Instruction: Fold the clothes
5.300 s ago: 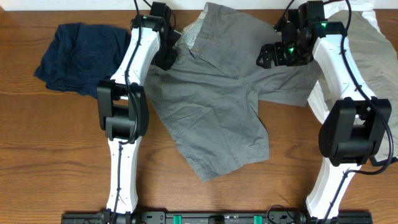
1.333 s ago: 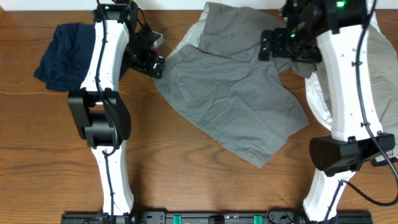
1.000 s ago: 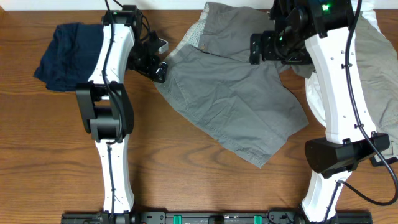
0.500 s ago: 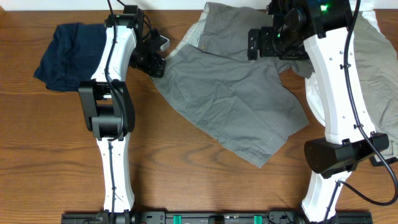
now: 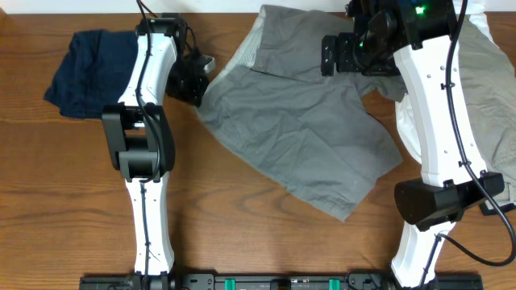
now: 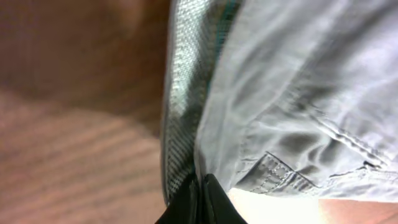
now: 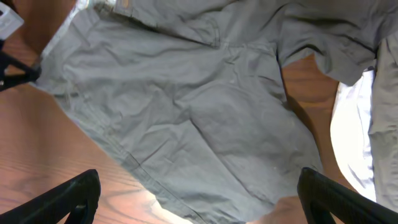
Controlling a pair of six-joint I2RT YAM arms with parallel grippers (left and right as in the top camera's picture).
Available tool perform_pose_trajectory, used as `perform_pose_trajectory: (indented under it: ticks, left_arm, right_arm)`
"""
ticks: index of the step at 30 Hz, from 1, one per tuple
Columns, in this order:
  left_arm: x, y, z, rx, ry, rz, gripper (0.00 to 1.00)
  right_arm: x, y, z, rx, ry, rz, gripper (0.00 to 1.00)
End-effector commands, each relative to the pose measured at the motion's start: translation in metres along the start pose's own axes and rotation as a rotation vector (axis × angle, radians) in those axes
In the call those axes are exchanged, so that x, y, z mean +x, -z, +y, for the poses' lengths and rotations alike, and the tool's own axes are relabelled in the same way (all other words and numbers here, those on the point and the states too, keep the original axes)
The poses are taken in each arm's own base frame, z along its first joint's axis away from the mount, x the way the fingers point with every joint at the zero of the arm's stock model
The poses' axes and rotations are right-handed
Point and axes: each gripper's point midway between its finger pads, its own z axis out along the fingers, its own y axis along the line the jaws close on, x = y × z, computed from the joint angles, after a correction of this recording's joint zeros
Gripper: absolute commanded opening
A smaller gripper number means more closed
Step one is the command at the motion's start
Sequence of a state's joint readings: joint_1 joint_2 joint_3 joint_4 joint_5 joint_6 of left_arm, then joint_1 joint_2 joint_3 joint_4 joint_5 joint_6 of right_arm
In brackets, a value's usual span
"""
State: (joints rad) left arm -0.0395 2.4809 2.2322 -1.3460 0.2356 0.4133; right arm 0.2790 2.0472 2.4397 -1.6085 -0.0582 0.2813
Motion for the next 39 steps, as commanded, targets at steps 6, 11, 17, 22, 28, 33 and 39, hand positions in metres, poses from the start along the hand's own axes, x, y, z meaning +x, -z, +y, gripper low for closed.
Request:
perform_pose_trajectory:
  ticks: [6, 11, 17, 22, 28, 33, 39]
  left_arm:
    - [0.029, 0.032, 0.032, -0.088, 0.391, 0.015, 0.06]
    - [0.036, 0.072, 0.041, -0.1, 0.469, -0.072, 0.06]
    - [0.043, 0.112, 0.037, -0.117, 0.471, -0.153, 0.06]
    - [0.046, 0.119, 0.036, -0.128, 0.471, -0.166, 0.06]
    - [0.047, 0.12, 0.047, -0.175, 0.479, -0.167, 0.06]
    - [0.047, 0.122, 0.051, -0.177, 0.486, -0.179, 0.06]
    - [0.045, 0.122, 0.052, -0.179, 0.485, -0.188, 0.06]
  right_arm:
    - [0.005, -0.019, -0.003, 0.022, -0.076, 0.041, 0.99]
    - [0.023, -0.05, -0.013, 0.059, -0.129, 0.137, 0.99]
    - [0.048, -0.073, -0.012, 0.092, -0.158, 0.229, 0.99]
    - [0.078, -0.087, 0.0, 0.126, -0.157, 0.318, 0.99]
    - [0.112, -0.105, 0.002, 0.193, -0.2, 0.352, 0.99]
    - [0.135, -0.133, -0.011, 0.204, -0.237, 0.333, 0.99]
    - [0.14, -0.163, -0.036, 0.231, -0.202, 0.29, 0.99]
